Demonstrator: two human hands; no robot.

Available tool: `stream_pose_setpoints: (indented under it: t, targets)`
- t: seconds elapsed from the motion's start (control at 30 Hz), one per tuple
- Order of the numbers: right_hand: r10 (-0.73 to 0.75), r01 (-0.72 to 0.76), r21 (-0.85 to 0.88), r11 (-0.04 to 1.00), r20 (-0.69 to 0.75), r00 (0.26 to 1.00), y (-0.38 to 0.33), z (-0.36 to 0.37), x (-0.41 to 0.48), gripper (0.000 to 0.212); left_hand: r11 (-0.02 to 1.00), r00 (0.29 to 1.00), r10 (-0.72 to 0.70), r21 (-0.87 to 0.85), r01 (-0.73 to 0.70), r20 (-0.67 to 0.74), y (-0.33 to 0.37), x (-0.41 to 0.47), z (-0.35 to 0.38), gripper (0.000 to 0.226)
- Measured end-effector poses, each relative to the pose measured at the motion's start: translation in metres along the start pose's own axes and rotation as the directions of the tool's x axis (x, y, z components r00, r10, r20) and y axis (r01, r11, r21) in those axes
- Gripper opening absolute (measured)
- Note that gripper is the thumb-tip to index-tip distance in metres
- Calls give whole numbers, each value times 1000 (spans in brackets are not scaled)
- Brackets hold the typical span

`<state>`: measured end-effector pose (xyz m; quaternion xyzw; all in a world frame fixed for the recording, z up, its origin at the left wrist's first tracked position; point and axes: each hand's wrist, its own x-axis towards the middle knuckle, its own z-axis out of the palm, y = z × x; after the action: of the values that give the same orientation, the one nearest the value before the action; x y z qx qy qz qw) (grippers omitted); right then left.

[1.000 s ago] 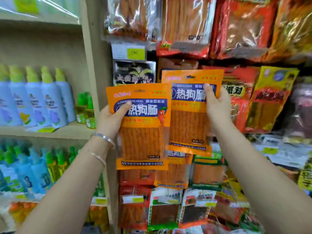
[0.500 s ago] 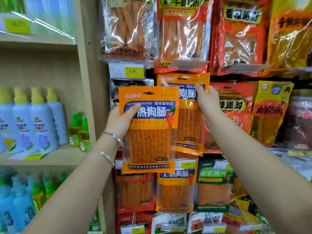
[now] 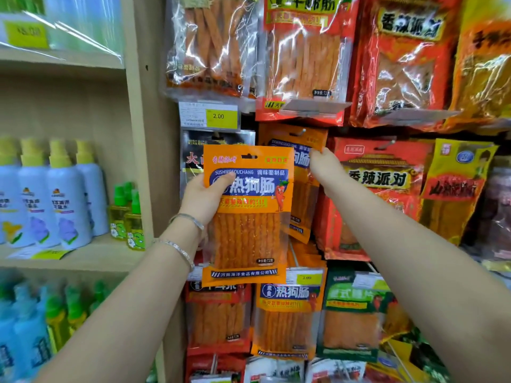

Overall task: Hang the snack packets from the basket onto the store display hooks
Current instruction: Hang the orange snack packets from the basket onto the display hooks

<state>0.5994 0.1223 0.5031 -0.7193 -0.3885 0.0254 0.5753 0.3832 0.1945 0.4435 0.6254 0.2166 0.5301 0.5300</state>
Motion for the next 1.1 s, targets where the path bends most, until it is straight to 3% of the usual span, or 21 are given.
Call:
stream_pose_setpoints:
  t: [0.13,0.27,0.33,0.43,0.53,0.67,0.77,0.93,1.1]
  targets:
    - [-88,88,-12,996,-107,990,8,-7,-17,52,999,1000,22,29,-22,4,-2,-2,3,9]
    - [-299,375,136,917,-388,872,19,-10,-53,35,999,999,21,34,-22,46,-1,-2,11,10]
    - [-265,342,254,905,-293,919,21,-6,-64,28,997,996,56,43,-60,76,1,-2,19,9]
    - [-188,211,331,920,-99,977,22,-6,-64,42,992,986,98,65,-107,135,4,-3,34,8]
    - [-199,245,351,904,-163,966,17,-14,-56,40,985,987,136,99,-145,86,7,1,49,5]
    - [-252,340,269,901,-315,915,12,-37,-43,36,903,901,426,108,-417,-84,18,0,55,35]
    - [-309,377,182,908,-316,897,10,-44,-36,37,840,868,494,230,-491,49,27,2,59,53]
    - [-234,311,289,906,-271,934,5,-39,-27,25,769,845,480,350,-535,235,41,9,81,65]
    - [-214,290,241,926,-298,930,-1,-34,-16,27,765,828,505,318,-560,245,45,8,89,68]
